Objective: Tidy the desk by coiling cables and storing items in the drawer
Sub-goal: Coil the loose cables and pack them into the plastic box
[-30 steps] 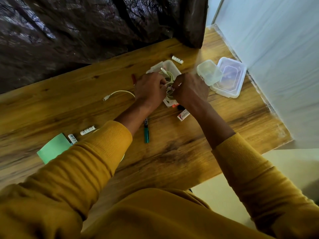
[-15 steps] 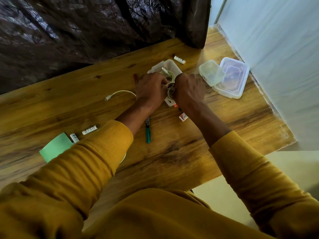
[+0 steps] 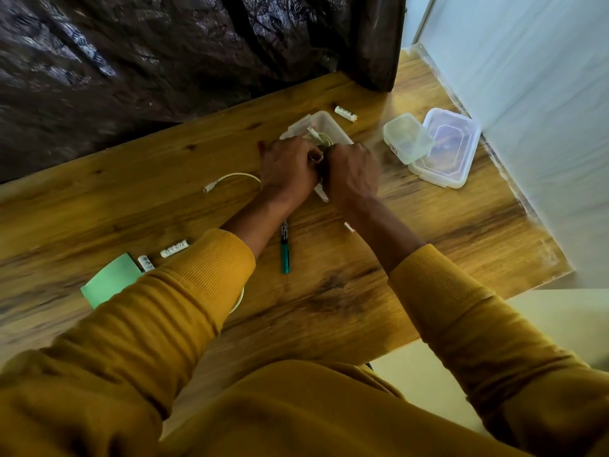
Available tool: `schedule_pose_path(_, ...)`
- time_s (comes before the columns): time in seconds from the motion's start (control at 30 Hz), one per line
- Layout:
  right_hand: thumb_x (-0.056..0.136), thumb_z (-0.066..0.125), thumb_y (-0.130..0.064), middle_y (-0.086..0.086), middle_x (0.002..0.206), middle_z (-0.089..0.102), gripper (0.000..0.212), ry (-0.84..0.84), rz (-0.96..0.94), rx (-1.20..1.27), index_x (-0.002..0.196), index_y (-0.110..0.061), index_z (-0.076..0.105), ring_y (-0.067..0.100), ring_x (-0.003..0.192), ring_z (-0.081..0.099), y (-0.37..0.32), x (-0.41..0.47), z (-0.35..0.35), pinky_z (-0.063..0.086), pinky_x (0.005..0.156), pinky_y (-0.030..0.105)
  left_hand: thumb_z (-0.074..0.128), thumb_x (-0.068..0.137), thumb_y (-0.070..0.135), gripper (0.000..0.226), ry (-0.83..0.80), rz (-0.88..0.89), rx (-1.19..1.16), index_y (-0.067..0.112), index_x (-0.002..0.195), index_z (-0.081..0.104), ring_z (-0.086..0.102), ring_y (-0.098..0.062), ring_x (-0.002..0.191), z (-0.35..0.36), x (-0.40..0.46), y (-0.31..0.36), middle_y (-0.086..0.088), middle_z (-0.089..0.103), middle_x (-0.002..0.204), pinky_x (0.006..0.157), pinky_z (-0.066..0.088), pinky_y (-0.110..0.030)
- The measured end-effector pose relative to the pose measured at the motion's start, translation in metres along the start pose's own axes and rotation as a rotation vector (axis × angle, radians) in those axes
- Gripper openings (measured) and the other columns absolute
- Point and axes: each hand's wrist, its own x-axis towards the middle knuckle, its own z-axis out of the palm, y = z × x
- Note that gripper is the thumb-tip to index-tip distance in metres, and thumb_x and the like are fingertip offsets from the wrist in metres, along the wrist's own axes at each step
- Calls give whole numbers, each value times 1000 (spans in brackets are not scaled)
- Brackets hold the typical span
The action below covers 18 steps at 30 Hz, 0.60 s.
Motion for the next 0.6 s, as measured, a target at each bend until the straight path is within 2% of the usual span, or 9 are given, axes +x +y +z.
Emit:
schedule_pose_path(0.13, 98, 61, -10, 14, 99, 74, 18, 48, -25, 106, 111, -7, 73, 30, 91, 71, 5, 0, 3, 44, 67, 30, 68, 97, 19, 20, 16, -11, 8, 24, 112, 80, 74, -13, 100, -2, -1, -1, 4, 79, 110, 85, 56, -28)
schedule_pose_path(0.27, 87, 68, -3, 12, 92, 76, 18, 107, -80, 236, 103, -7, 77, 28, 80, 73, 17, -3, 0, 60, 67, 40, 66, 97, 18, 20, 43, -14, -4, 20, 111, 80, 73, -14, 101, -5, -4, 0, 2, 79, 111, 84, 47, -24)
schedule_pose_path(0.33, 84, 69, -1, 10, 95, 78, 21, 162, -73, 281, 101, -9, 78, 25, 81, 73, 23, -7, -2, 60, 68, 39, 64, 96, 18, 22, 59, -26, -38, 19, 112, 80, 73, -13, 102, -6, -5, 1, 2, 79, 112, 86, 50, -24)
schedule_pose_path(0.43, 85, 70, -2, 7, 102, 78, 23, 202, -33, 335, 103, -13, 79, 23, 88, 73, 32, -13, -4, 60, 73, 38, 65, 95, 22, 23, 81, -44, -105, 20, 112, 80, 73, -11, 102, -7, -7, 2, 4, 79, 110, 90, 59, -34)
schedule_pose_path(0.5, 85, 69, -2, 7, 104, 78, 24, 222, -22, 368, 104, -13, 79, 22, 90, 72, 38, -16, -4, 61, 75, 38, 68, 95, 25, 22, 88, -35, -115, 21, 113, 79, 72, -11, 102, -8, -10, 1, 5, 79, 110, 90, 59, -37)
schedule_pose_path(0.6, 85, 68, -2, 9, 104, 76, 25, 237, -23, 392, 105, -12, 79, 23, 89, 70, 42, -20, -4, 61, 75, 42, 69, 96, 28, 23, 66, -27, -104, 22, 115, 78, 69, -10, 104, -10, -14, -1, 6, 77, 111, 92, 57, -35)
